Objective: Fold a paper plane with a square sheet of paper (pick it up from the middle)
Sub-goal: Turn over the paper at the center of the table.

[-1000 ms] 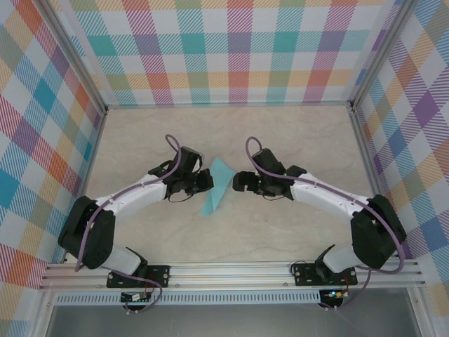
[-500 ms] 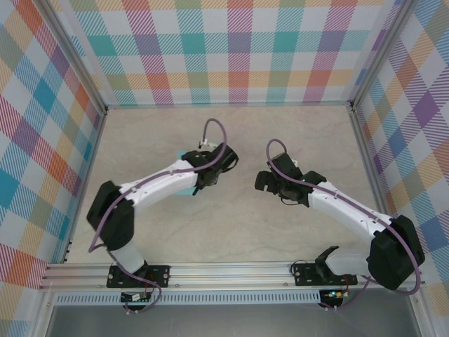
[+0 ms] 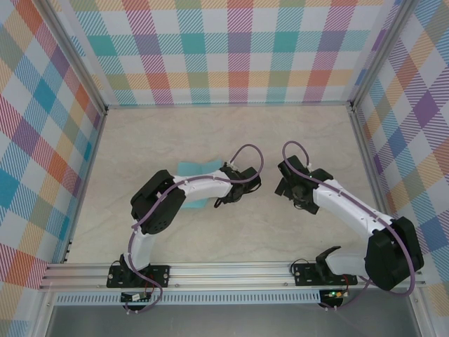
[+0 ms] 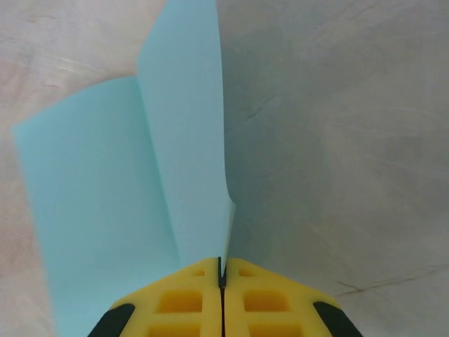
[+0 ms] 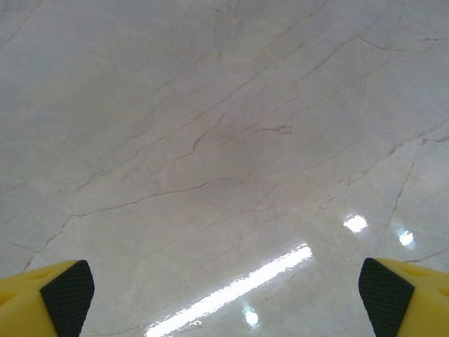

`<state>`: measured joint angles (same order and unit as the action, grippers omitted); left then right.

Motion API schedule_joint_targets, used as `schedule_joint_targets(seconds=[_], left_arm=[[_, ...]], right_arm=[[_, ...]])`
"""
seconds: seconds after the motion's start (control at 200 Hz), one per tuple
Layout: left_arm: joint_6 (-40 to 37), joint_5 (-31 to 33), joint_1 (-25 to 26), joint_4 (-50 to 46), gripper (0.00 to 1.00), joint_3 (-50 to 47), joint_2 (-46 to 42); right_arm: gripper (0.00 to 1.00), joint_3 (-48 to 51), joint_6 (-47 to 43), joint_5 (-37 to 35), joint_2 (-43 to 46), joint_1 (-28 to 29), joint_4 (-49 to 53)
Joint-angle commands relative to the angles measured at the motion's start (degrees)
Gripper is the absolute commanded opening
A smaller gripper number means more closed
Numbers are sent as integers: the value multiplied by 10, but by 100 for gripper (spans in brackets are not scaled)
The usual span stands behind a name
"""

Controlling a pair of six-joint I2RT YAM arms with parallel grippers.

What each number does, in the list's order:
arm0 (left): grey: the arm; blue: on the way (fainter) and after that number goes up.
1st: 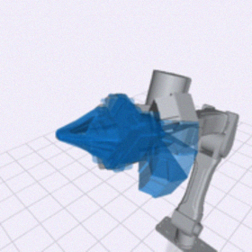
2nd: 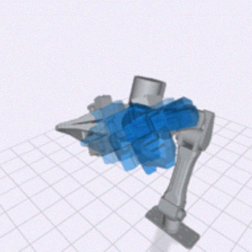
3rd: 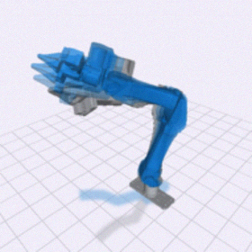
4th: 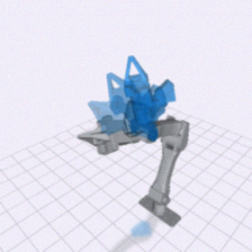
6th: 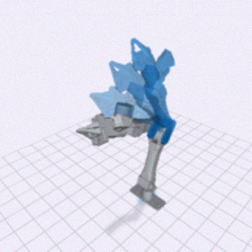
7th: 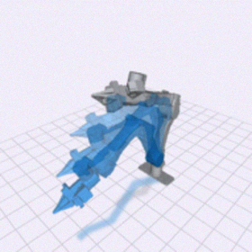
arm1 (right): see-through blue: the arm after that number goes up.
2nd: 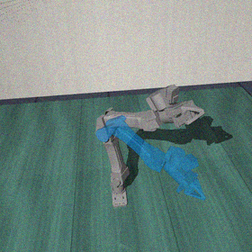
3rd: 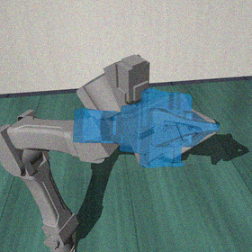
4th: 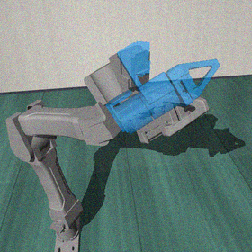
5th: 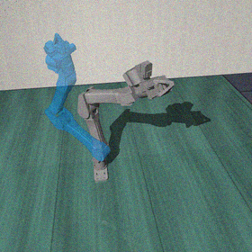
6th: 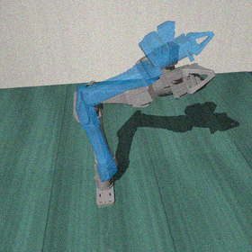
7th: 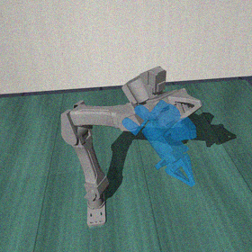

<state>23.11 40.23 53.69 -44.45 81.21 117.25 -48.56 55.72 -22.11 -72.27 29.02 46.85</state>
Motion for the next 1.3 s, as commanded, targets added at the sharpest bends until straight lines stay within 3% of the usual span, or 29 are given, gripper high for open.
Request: schedule_joint_targets(seconds=[0.0, 0.295, 0.485, 0.63, 0.71, 0.86, 0.99, 1.175, 1.295], left_arm=[[21, -62, 4, 28, 10, -4, -3], [35, -129, 4, 53, 34, 3, -10], [37, -283, -6, 106, 54, -12, -93], [74, -420, -55, 188, 61, -79, -163], [88, -465, -82, 218, 66, -113, -204], [104, -468, -138, 237, 80, -176, -278], [126, -470, -208, 255, 96, -249, -336], [156, -468, -300, 259, 98, -343, -398], [178, -462, -347, 254, 98, -392, -419]], right_arm=[[100, -5, 21, -11, 16, -8, 29], [100, 2, 22, -5, 37, -21, 29], [100, 3, 5, 6, 52, -26, 0], [100, 5, -26, 35, 28, -25, -48], [99, 0, -56, 69, 15, -25, -81], [98, -27, -117, 160, -17, -6, -159], [98, -86, -136, 190, -68, 43, -191], [93, -203, -169, 220, -176, 119, -206], [89, -266, -178, 275, -250, 152, -244]])
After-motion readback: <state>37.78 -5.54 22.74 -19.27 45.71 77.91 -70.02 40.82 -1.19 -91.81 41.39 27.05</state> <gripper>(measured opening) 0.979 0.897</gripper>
